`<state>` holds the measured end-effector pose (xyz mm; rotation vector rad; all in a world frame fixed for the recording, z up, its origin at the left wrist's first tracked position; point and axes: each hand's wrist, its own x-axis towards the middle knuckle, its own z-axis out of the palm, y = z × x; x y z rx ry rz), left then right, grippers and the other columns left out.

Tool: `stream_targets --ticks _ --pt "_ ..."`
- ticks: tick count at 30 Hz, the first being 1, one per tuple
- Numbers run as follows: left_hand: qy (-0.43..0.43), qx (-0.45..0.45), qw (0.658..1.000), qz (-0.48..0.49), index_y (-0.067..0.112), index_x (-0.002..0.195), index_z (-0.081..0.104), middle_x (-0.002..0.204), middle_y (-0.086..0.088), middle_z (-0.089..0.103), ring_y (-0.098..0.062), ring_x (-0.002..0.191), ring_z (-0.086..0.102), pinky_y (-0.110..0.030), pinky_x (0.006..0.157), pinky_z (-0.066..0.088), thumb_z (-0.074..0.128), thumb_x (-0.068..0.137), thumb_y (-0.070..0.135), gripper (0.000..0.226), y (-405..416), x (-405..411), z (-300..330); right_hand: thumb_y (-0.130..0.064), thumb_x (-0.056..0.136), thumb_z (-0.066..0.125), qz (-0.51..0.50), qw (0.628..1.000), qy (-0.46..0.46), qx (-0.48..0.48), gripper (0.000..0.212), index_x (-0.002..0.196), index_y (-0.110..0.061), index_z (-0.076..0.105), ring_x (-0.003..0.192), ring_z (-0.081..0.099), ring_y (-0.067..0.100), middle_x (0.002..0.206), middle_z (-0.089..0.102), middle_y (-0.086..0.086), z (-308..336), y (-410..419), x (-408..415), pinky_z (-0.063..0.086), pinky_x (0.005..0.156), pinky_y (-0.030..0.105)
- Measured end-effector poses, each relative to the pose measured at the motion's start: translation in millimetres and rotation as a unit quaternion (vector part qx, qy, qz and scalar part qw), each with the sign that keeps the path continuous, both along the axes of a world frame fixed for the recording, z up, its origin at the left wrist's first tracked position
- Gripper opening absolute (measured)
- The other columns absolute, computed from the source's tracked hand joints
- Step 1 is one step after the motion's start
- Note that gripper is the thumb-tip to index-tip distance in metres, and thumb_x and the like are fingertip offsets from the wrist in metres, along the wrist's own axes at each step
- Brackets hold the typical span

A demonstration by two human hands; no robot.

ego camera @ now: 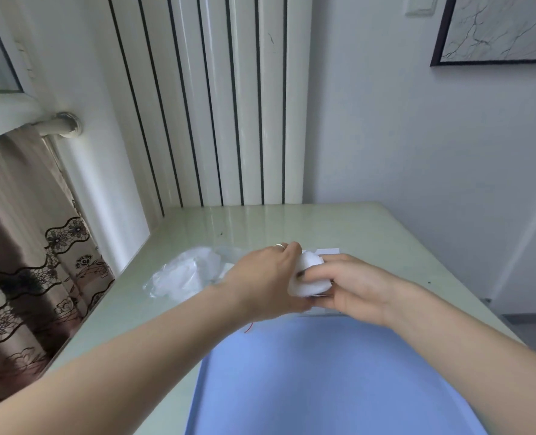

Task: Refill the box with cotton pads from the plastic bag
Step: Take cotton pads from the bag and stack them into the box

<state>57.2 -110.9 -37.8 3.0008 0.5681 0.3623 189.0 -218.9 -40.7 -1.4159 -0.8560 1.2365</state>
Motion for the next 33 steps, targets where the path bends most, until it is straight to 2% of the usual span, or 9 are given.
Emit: stream_targets --ticks 4,7,9,13,16,22,26,29,33 --pt "-0.011 0.026 1.0 -0.009 0.02 0.095 0.039 0.088 0.006 0.051 -0.025 0.082 0.059 -0.033 0.059 0.038 0.064 0.084 0.041 0.035 1 1 -3 -0.006 0.09 0.06 0.009 1.0 -0.007 0.012 0.028 0.115 -0.007 0.071 0.116 0.066 0.022 0.122 0.069 0.015 6 -1 -1 0.047 0.108 0.041" --pt "-0.016 0.013 1.0 -0.008 0.019 0.104 0.044 0.094 0.004 0.056 -0.024 0.082 0.059 -0.035 0.063 0.046 0.068 0.08 0.042 0.041 2 4 -2 -0.011 0.09 0.061 0.007 0.999 -0.034 0.008 0.026 0.113 -0.01 0.072 0.111 0.068 0.019 0.117 0.073 0.011 6 -1 -1 0.049 0.104 0.038" --pt "-0.02 0.022 0.999 -0.014 0.019 0.105 0.046 0.094 0.004 0.057 -0.023 0.079 0.059 -0.037 0.065 0.05 0.069 0.078 0.049 0.047 0 6 0 -0.008 0.09 0.059 0.002 0.999 -0.043 0.015 0.022 0.106 -0.007 0.073 0.1 0.07 0.021 0.102 0.074 0.011 6 0 -4 0.053 0.097 0.036" --pt "-0.026 0.052 0.998 -0.01 0.018 0.106 0.049 0.093 0.002 0.057 -0.025 0.079 0.059 -0.035 0.063 0.046 0.062 0.087 0.052 0.041 -4 11 3 -0.01 0.089 0.061 -0.003 0.999 -0.038 0.018 0.016 0.084 -0.017 0.075 0.098 0.07 0.021 0.081 0.071 0.0 6 -1 -6 0.048 0.106 0.041" --pt "-0.035 0.034 0.999 -0.019 0.017 0.109 0.048 0.095 0.001 0.057 -0.026 0.082 0.06 -0.038 0.066 0.05 0.064 0.084 0.049 0.044 -3 13 3 -0.014 0.09 0.061 -0.021 0.999 -0.026 0.018 0.017 0.097 -0.005 0.074 0.101 0.071 0.027 0.087 0.071 0.006 6 -3 -3 0.05 0.104 0.041" --pt "-0.021 0.037 0.999 -0.012 0.015 0.112 0.048 0.093 -0.002 0.059 -0.029 0.082 0.06 -0.038 0.066 0.049 0.065 0.086 0.047 0.045 -4 20 6 -0.018 0.091 0.062 -0.031 0.999 -0.019 0.012 0.022 0.103 -0.004 0.073 0.101 0.07 0.027 0.088 0.071 0.005 5 -2 4 0.051 0.104 0.041" --pt "-0.003 -0.007 1.0 -0.011 0.014 0.122 0.042 0.102 -0.002 0.059 -0.028 0.089 0.06 -0.041 0.075 0.052 0.074 0.077 0.051 0.066 0 24 1 -0.018 0.09 0.064 -0.048 0.997 -0.055 0.0 0.022 0.106 -0.006 0.074 0.1 0.072 0.023 0.099 0.076 0.008 2 1 14 0.056 0.096 0.04" --pt "0.068 -0.032 0.997 0.009 0.018 0.136 0.034 0.122 0.001 0.055 -0.025 0.104 0.058 -0.041 0.086 0.052 0.074 0.075 0.054 0.081 16 19 -7 -0.015 0.092 0.063 -0.165 0.98 -0.107 -0.002 0.022 0.11 -0.003 0.069 0.1 0.072 0.026 0.112 0.073 0.016 -3 7 30 0.061 0.081 0.037" --pt "0.175 0.013 0.984 0.044 0.018 0.144 0.03 0.128 -0.002 0.051 -0.024 0.115 0.051 -0.038 0.088 0.048 0.058 0.091 0.039 0.064 38 7 -19 -0.013 0.092 0.063 -0.231 0.969 -0.09 -0.01 0.022 0.11 -0.001 0.065 0.1 0.071 0.026 0.113 0.07 0.017 -8 10 48 0.062 0.074 0.032"
